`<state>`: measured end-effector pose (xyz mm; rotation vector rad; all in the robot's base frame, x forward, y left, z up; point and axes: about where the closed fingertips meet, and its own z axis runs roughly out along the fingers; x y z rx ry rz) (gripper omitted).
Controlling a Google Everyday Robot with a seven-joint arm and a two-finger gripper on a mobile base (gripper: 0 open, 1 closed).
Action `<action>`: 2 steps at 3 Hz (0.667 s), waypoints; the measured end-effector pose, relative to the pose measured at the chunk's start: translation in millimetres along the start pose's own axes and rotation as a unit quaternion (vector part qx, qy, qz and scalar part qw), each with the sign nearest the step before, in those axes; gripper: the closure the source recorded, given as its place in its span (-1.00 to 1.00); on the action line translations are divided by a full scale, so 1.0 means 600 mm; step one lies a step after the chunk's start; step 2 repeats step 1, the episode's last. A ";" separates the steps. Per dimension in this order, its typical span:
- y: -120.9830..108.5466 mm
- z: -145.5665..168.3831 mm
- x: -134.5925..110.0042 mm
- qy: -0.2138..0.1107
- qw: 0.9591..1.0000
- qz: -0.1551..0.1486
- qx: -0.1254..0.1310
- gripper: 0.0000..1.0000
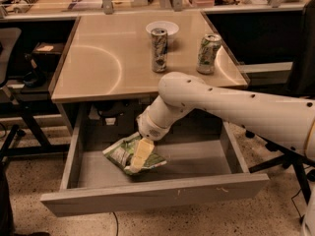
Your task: Place green jalapeno chip bag into top drawer
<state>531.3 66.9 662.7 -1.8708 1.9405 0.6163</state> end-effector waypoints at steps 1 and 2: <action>0.000 0.000 0.000 0.000 1.000 0.000 0.000 -1.00; 0.000 0.000 0.000 0.000 1.000 0.000 0.000 -1.00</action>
Offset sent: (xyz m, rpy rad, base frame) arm 0.0000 0.0000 0.0000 0.0000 0.0000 0.0000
